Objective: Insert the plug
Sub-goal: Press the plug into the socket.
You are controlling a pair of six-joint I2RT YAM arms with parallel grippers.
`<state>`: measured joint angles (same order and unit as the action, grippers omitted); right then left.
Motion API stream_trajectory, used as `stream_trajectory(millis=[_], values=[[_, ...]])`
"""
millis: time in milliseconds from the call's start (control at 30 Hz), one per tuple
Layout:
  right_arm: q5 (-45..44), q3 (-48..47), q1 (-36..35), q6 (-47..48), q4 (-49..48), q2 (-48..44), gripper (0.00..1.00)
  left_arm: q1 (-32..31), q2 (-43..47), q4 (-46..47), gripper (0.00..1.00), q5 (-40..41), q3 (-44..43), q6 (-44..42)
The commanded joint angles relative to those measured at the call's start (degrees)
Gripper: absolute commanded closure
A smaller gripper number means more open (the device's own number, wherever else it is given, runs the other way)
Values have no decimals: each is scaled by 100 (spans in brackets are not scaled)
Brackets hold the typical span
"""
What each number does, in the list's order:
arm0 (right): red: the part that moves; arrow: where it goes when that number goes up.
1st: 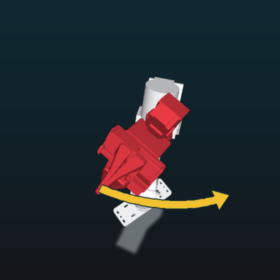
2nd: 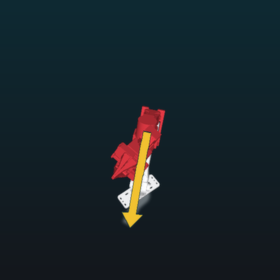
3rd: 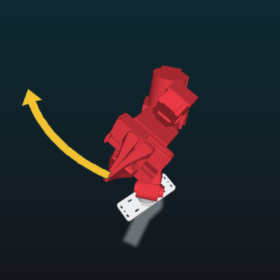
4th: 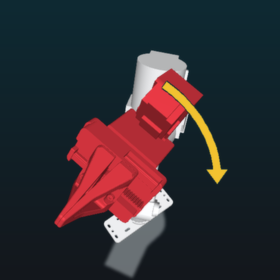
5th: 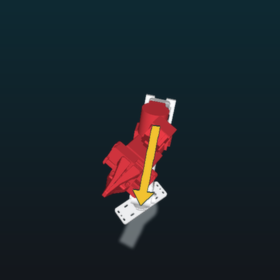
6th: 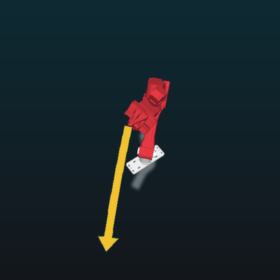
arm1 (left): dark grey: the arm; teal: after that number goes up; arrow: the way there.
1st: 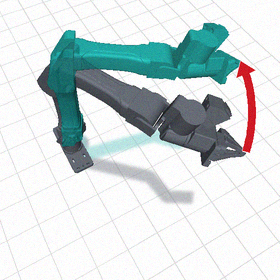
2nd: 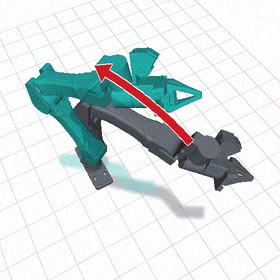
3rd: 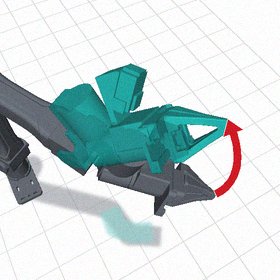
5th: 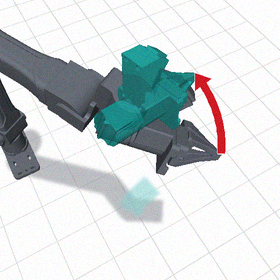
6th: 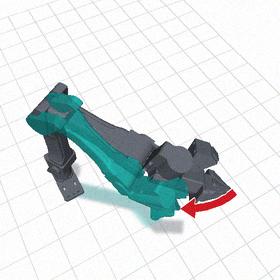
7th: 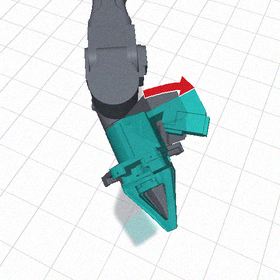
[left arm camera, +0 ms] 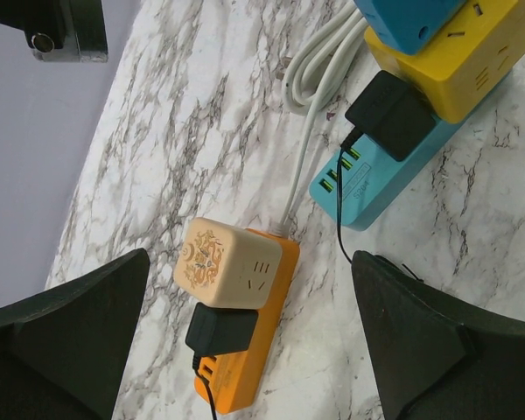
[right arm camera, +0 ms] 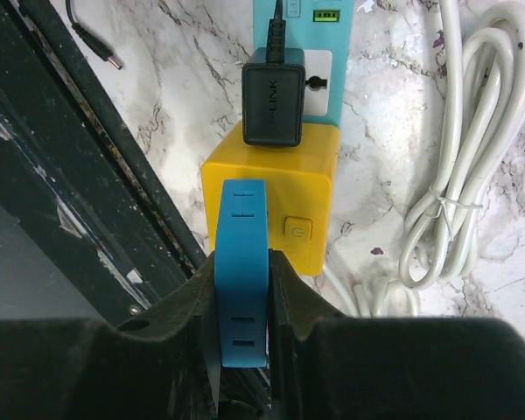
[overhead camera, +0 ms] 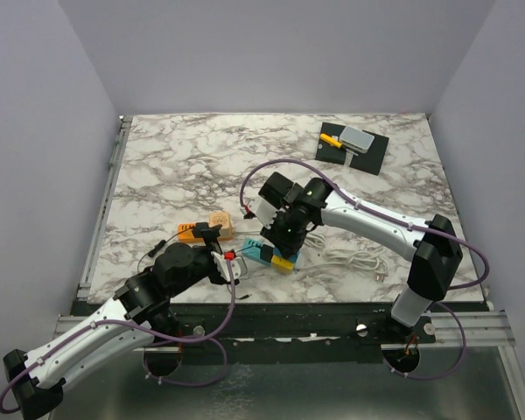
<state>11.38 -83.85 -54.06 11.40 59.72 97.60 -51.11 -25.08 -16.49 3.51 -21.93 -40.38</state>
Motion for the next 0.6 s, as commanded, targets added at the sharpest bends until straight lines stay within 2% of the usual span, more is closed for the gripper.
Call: stream_trajectory(millis=[0, 267, 567], values=[[-33, 207, -31, 14, -155, -142, 84, 29, -19, -65, 1, -25, -197, -9], [-216, 102, 3, 97, -114, -48, 96, 37, -21, -60, 1, -26, -189, -6], [-323, 136, 4, 199, -102, 164, 98, 42, -5, -62, 1, -26, -197, 4]])
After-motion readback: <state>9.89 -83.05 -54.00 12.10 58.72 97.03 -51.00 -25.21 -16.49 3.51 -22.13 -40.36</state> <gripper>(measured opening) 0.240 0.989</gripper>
